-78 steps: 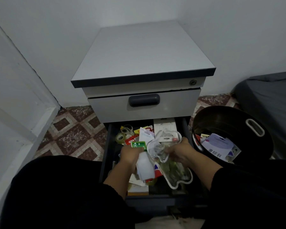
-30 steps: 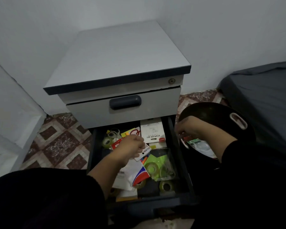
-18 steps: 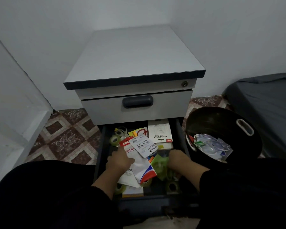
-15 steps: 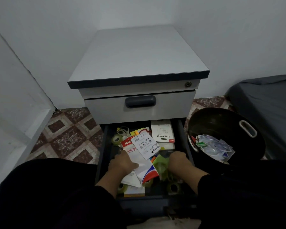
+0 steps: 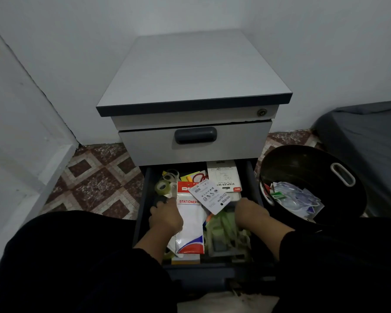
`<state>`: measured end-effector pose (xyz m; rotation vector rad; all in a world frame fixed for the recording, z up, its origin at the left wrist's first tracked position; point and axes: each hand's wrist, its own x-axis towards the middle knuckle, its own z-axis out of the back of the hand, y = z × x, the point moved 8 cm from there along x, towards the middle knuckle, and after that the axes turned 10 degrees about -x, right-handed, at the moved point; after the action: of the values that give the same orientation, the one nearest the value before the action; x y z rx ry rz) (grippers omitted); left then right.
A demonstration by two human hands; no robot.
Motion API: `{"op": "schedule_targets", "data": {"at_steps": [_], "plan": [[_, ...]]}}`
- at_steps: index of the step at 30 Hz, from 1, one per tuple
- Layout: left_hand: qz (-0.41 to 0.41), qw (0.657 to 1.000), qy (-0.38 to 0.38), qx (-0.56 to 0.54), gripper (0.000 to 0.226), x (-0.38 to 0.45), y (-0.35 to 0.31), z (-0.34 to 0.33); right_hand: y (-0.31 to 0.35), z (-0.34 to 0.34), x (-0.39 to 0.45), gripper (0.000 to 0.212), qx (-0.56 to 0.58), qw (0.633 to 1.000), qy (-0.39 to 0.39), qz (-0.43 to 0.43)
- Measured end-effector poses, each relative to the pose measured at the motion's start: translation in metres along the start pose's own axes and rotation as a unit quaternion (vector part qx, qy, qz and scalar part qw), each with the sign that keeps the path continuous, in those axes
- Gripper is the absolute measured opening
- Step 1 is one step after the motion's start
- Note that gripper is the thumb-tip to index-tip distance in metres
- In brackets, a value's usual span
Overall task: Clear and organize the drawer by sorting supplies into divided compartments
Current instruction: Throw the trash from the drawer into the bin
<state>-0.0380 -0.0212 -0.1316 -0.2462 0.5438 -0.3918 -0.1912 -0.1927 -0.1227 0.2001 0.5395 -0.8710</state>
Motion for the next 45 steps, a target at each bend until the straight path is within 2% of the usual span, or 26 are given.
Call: {"op": "schedule_targets", "data": {"at_steps": [4, 8, 11, 13, 18, 21, 26, 32, 36, 42, 45], "plan": [[-0.019, 1.0, -0.014, 0.015, 0.066, -0.002, -0.004, 0.003, -0.001, 0.026, 0.001, 0.034, -0.06, 0.997, -0.021, 0.037], [-0.022, 0.999, -0.013, 0.021, 0.062, -0.002, -0.006, 0.003, -0.01, 0.043, 0.007, 0.036, -0.092, 0.995, 0.005, 0.039], [-0.018, 1.0, -0.005, 0.023, 0.063, -0.001, -0.007, 0.001, -0.019, 0.051, 0.012, 0.031, -0.095, 0.995, 0.029, 0.024], [-0.018, 1.0, -0.002, 0.02, 0.063, -0.001, -0.007, -0.001, -0.027, 0.057, 0.013, 0.034, -0.09, 0.996, 0.017, 0.005], [-0.019, 1.0, 0.001, 0.01, 0.065, 0.001, -0.008, -0.003, -0.03, 0.072, 0.012, 0.037, -0.013, 0.999, -0.044, -0.019], [-0.021, 1.0, 0.003, 0.008, 0.065, 0.001, -0.008, -0.002, -0.023, 0.064, 0.014, 0.03, 0.093, 0.994, -0.058, -0.012], [-0.034, 0.999, 0.005, -0.035, 0.064, 0.002, -0.009, 0.001, 0.007, 0.017, 0.024, 0.016, 0.252, 0.966, 0.016, 0.055], [-0.034, 0.994, 0.015, -0.105, 0.053, 0.005, -0.007, 0.001, 0.01, -0.006, 0.032, 0.02, 0.27, 0.959, 0.004, 0.089], [-0.044, 0.985, 0.028, -0.165, 0.048, 0.005, -0.007, 0.003, 0.012, -0.008, 0.034, 0.007, 0.289, 0.952, 0.006, 0.098], [-0.056, 0.983, 0.0, -0.176, 0.04, 0.006, -0.01, 0.01, 0.014, -0.015, 0.04, 0.024, 0.299, 0.948, 0.012, 0.112], [-0.056, 0.979, -0.002, -0.195, 0.035, 0.004, -0.01, 0.011, 0.014, -0.013, 0.04, 0.016, 0.329, 0.938, 0.023, 0.109]]}}
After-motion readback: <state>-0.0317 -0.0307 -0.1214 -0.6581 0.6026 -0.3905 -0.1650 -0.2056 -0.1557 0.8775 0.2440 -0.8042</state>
